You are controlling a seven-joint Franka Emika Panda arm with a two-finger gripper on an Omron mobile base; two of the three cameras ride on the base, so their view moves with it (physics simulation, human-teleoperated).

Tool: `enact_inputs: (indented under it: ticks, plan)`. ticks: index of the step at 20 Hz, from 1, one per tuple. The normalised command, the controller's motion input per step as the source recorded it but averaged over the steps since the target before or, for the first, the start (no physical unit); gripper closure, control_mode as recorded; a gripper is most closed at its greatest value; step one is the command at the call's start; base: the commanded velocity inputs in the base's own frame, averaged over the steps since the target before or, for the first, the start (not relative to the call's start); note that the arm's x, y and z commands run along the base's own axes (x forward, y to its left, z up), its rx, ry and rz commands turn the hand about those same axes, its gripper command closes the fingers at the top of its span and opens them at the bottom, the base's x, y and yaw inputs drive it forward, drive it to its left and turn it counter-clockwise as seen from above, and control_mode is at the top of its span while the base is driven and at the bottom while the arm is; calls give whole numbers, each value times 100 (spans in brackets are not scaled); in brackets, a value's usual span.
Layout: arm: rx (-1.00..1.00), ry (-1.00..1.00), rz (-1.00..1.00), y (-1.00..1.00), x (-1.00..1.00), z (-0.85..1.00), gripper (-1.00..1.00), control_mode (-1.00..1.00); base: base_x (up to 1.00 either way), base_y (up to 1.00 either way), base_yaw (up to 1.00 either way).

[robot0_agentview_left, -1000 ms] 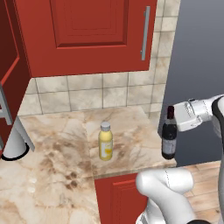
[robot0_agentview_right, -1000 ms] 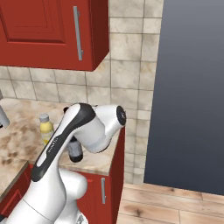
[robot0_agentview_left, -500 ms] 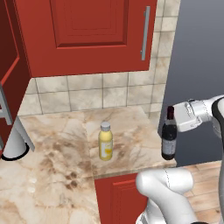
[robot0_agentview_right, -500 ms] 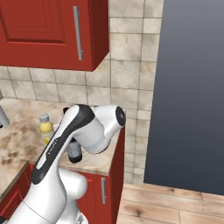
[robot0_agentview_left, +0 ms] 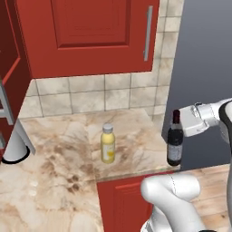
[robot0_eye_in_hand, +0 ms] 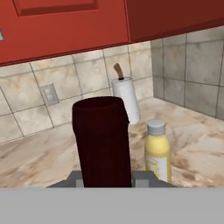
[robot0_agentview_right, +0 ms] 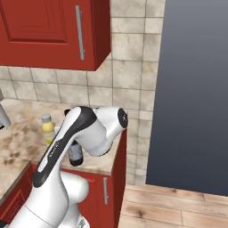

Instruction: There is a wine glass and glass cup on the dining counter. Place the wine bottle next to the wine glass and the juice bottle next to the glass cup.

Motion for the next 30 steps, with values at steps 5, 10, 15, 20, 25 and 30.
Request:
enact_inputs:
  ticks: [5, 10, 15, 20, 25, 30]
  plan:
    - [0, 0, 0, 0, 0, 0, 100, 100, -19, -4, -64]
    - [0, 0, 0, 0, 0, 0, 100, 100, 0, 7, -99]
    - [0, 0, 0, 0, 0, 0, 100, 100, 0, 7, -98]
    - [0, 0, 0, 0, 0, 0, 100, 100, 0, 6, -99]
    - [0, 0, 0, 0, 0, 0, 100, 100, 0, 1, -98]
    - [0, 0, 0, 0, 0, 0, 100, 100, 0, 0, -93]
